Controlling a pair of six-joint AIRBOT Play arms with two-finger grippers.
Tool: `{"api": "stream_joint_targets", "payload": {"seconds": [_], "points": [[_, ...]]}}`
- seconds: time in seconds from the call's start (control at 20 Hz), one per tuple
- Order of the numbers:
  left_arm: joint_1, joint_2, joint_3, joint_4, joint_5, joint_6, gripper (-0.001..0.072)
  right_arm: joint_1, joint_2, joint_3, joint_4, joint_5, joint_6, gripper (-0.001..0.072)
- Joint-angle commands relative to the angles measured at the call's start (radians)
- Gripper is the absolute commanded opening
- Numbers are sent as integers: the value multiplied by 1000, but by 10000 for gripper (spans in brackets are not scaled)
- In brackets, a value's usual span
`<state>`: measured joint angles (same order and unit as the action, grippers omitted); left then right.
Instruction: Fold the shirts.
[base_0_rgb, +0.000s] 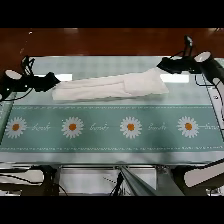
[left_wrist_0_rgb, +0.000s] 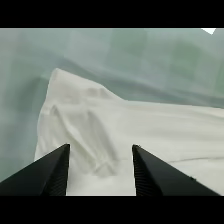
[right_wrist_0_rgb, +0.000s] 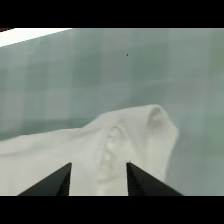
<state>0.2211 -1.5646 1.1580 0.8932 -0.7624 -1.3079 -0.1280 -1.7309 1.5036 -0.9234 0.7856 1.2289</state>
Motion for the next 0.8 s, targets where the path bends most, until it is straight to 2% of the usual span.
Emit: {"api": "stream_joint_targets", "payload": {"seconds": [0.0, 0.05, 0.1, 0.15, 0.3, 0.4, 0.6, 0.75], "points": [[57, -4, 89, 0, -222, 13, 480, -56, 98, 2, -327, 52, 24, 514], [70, -1, 106, 0, -271, 13, 479, -78, 113, 2, -420, 73, 114, 591], [78, 6, 116, 0, -306, 13, 479, -104, 114, 2, -438, 110, 173, 598], [80, 16, 117, -1, -323, 13, 479, -133, 105, 2, -403, 161, 190, 606], [70, 43, 117, -1, -358, 14, 471, -211, 23, 2, -141, 319, 126, 610], [57, 54, 117, -2, -383, 18, 470, -219, -40, 2, -39, 371, 116, 611], [34, 64, 117, -4, -414, 40, 470, -170, -145, 2, 77, 380, 99, 613], [20, 64, 117, -4, -414, 40, 470, -109, -202, 2, 225, 314, 51, 613]]}}
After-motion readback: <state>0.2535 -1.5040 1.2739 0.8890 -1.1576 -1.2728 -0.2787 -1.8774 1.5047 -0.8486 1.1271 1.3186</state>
